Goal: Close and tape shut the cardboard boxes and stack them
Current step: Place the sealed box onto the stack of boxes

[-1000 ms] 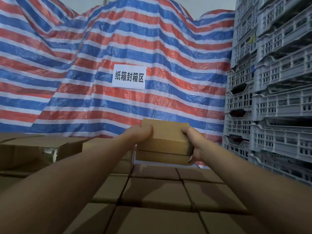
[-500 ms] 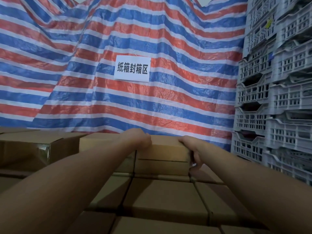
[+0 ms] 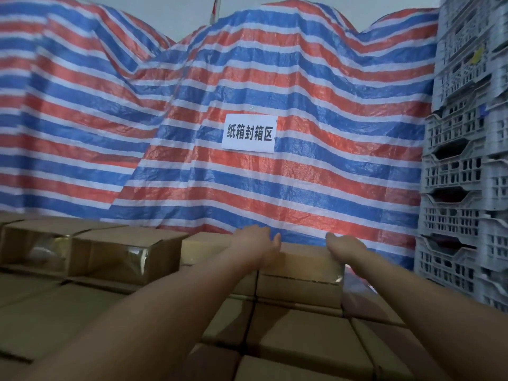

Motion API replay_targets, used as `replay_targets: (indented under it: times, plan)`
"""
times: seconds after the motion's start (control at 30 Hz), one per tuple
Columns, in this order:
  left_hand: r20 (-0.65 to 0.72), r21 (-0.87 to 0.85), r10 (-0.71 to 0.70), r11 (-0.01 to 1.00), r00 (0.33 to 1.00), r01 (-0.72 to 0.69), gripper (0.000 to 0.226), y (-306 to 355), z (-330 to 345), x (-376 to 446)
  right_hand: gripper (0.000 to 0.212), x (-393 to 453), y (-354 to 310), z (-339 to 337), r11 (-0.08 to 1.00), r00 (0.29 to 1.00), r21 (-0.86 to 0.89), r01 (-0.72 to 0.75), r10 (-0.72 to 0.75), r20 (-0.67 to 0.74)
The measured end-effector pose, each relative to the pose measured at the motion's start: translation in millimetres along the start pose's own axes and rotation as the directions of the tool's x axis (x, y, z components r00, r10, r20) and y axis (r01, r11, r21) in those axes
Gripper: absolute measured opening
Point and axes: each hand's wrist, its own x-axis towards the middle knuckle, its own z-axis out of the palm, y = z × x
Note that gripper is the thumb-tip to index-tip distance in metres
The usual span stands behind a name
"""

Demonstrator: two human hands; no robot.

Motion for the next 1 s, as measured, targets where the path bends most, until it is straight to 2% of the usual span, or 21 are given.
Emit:
replay_targets:
  times: [0.07,0.17,0.3,0.4,0.5,0.67,0.73,0.87,1.0]
  plan:
    - [-0.051,-0.025,0.037,0.999,0.998,-0.038,0.054,-3.6,-17.5,-14.9,0.055,-10.6,-10.8,-5.2,0.994,0.994,-0.026,0.102,-0.103,-0.031]
    - [-0.136,-0.091,0.059,0.993,0.989,-0.072,0.043,-10.6,-50.6,-41.0,0.036,-35.4,-35.6,-13.8,0.971,0.964,-0.042,0.236,-0.240,-0.119]
    - [-0.235,-0.106,0.069,0.990,0.970,-0.096,0.028,-26.0,-109.8,-76.8,0.034,-85.2,-84.0,-17.7,0.929,0.917,0.051,0.366,-0.350,-0.190]
    - [-0.291,-0.081,0.069,0.992,0.954,-0.097,0.033,-41.7,-154.0,-103.7,0.033,-131.3,-116.3,-14.2,0.866,0.883,0.195,0.461,-0.428,-0.192]
    - [-0.321,-0.076,0.036,0.995,0.947,-0.064,0.047,-59.5,-189.5,-129.6,0.036,-172.9,-144.7,-3.4,0.797,0.854,0.307,0.520,-0.476,-0.211]
    - [-0.415,-0.043,0.108,0.990,0.903,-0.138,0.058,-93.6,-234.6,-180.7,0.043,-235.8,-190.9,18.0,0.704,0.830,0.446,0.552,-0.513,-0.219]
    - [-0.437,-0.017,0.090,0.994,0.895,-0.108,0.060,-110.0,-248.2,-195.4,0.043,-254.0,-205.9,28.0,0.693,0.823,0.460,0.554,-0.538,-0.181]
    - [-0.483,0.010,-0.030,0.999,0.875,0.040,0.068,-148.6,-263.7,-217.9,0.041,-277.0,-226.8,56.0,0.696,0.815,0.465,0.547,-0.570,-0.105]
    - [-0.520,0.142,-0.077,0.974,0.850,0.175,0.076,-198.5,-274.1,-236.4,0.044,-289.3,-242.9,88.5,0.644,0.759,0.489,0.588,-0.649,-0.059]
